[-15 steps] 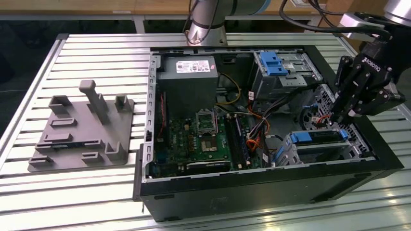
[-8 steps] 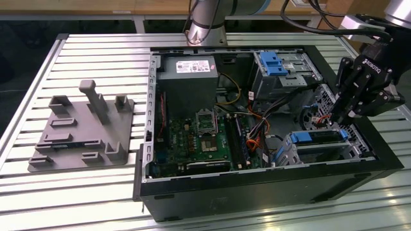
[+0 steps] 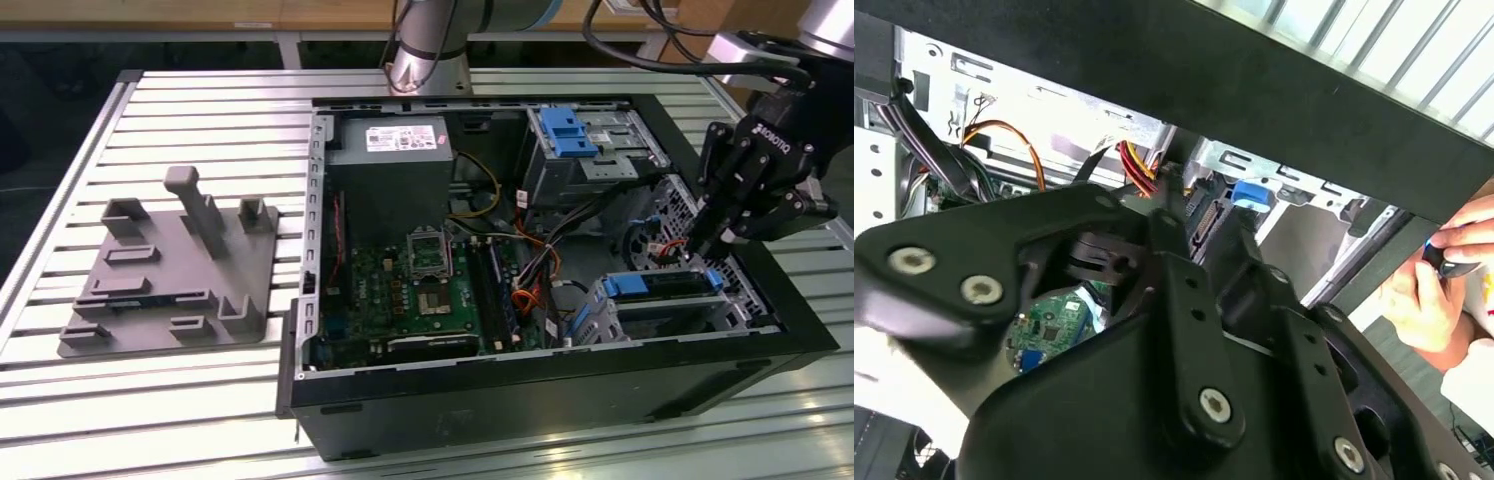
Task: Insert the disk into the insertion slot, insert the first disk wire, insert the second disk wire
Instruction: 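Insert the first disk wire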
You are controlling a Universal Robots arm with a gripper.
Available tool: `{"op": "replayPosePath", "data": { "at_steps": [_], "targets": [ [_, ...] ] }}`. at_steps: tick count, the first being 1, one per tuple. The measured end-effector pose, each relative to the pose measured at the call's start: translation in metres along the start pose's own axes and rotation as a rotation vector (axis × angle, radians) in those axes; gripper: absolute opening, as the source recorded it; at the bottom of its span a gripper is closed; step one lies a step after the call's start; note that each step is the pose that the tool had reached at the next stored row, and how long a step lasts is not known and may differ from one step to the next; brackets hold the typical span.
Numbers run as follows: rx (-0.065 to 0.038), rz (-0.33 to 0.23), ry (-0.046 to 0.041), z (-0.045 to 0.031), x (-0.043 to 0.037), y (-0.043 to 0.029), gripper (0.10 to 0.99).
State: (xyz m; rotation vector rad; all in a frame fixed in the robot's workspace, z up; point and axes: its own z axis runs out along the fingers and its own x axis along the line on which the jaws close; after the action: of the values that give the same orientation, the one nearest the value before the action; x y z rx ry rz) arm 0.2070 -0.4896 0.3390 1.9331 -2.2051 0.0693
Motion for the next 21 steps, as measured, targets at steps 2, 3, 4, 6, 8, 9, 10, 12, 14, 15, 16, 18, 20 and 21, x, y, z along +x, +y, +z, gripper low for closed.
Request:
{"op": "replayPosePath", "data": {
  "at_steps": [2,3,4,6,8,9,10,12,14,15,16,18,20,21],
  "targets": [
    [0.000,0.000,0.0000,0.0001,-0.0001,0.0000,0.314],
    [0.000,0.000,0.0000,0.0002,-0.0001,0.0000,0.314],
    [0.000,0.001,-0.0003,0.0003,-0.0002,0.0000,0.247],
    [0.000,0.001,-0.0003,0.0004,-0.0004,0.0000,0.247],
    [0.000,0.002,-0.0002,0.0003,-0.0006,0.0000,0.247],
    [0.000,0.002,-0.0003,0.0003,-0.0007,0.0000,0.247],
    [0.000,0.002,-0.0003,0.0004,-0.0007,0.0000,0.247],
    [-0.001,0.003,-0.0003,0.0003,-0.0008,0.0001,0.247],
    [-0.001,0.004,-0.0004,0.0004,-0.0009,0.0001,0.231],
    [-0.001,0.005,-0.0005,0.0004,-0.0009,0.0001,0.165],
    [-0.001,0.005,-0.0007,0.0005,-0.0010,0.0004,0.165],
    [-0.001,0.007,-0.0007,0.0009,-0.0007,0.0032,0.165],
    [0.002,0.008,-0.0012,0.0018,0.0001,0.0101,0.165],
    [0.005,0.009,-0.0018,0.0023,0.0005,0.0134,0.165]
  ]
}}
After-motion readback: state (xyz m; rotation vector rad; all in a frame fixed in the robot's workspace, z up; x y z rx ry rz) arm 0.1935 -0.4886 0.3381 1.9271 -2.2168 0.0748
